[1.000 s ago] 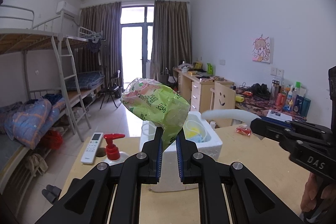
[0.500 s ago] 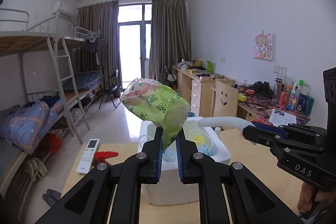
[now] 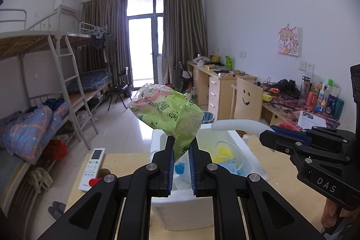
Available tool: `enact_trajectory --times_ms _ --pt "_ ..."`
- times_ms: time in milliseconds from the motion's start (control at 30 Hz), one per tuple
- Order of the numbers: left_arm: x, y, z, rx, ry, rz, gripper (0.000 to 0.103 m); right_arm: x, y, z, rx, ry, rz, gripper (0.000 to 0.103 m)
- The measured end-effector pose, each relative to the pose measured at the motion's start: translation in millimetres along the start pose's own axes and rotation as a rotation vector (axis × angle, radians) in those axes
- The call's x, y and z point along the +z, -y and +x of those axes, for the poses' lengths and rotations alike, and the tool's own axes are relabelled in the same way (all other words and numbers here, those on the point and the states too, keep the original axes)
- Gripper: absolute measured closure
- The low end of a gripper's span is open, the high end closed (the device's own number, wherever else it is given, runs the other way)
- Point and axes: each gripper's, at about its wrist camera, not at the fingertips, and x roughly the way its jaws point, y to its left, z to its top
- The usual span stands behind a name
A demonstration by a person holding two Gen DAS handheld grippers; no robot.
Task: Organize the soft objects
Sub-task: 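Lower the snack packet into the foam box and open the left gripper, then lower the foam strip into the foam box and open the right gripper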
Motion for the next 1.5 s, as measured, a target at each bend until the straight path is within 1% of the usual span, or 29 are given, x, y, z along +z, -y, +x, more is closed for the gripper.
enact_trajectory --times_ms 267,367,467,833,1033,1100,1133,1167,1200,1233,1267,1300,1367,1433,1500 --pt "1 -2 21 -0.001 -0.028 -0.003 0.090 2 1 19 0.008 -0.019 0.005 0.087" --pt "2 1 27 -0.014 -0.038 0.001 0.090 2 3 21 0.006 -0.022 0.009 0.087" --pt "2 3 34 -0.048 -0.062 -0.003 0.090 3 4 17 -0.007 -0.018 0.011 0.087" --pt "3 19 47 -0.100 -0.075 0.013 0.090 4 17 -8 -0.077 0.010 0.031 0.087" --pt "4 27 55 -0.102 -0.087 0.031 0.090 5 23 -20 -0.105 0.029 0.047 0.087" --pt "3 29 58 -0.098 -0.094 0.038 0.086 4 26 -21 -0.112 0.029 0.049 0.087" --pt "4 29 59 -0.103 -0.099 0.041 0.080 4 27 -22 -0.115 0.029 0.052 0.087" --pt "3 29 60 -0.104 -0.103 0.039 0.068 3 28 -22 -0.117 0.028 0.055 0.087" --pt "3 28 59 -0.103 -0.098 0.037 0.060 3 29 -23 -0.118 0.029 0.057 0.087" --pt "4 28 58 -0.099 -0.091 0.041 0.041 2 28 -23 -0.120 0.029 0.057 0.087" --pt "4 28 56 -0.088 -0.077 0.041 0.025 2 29 -24 -0.123 0.030 0.056 0.087" --pt "4 27 53 -0.078 -0.062 0.036 0.020 1 28 -24 -0.124 0.031 0.054 0.087" --pt "6 26 49 -0.079 -0.044 0.033 0.002 2 27 -24 -0.121 0.034 0.052 0.087" --pt "7 27 44 -0.073 -0.016 0.043 0.001 2 28 -24 -0.119 0.036 0.052 0.087" --pt "7 29 42 -0.054 -0.011 0.057 0.001 0 29 -24 -0.118 0.036 0.053 0.087"
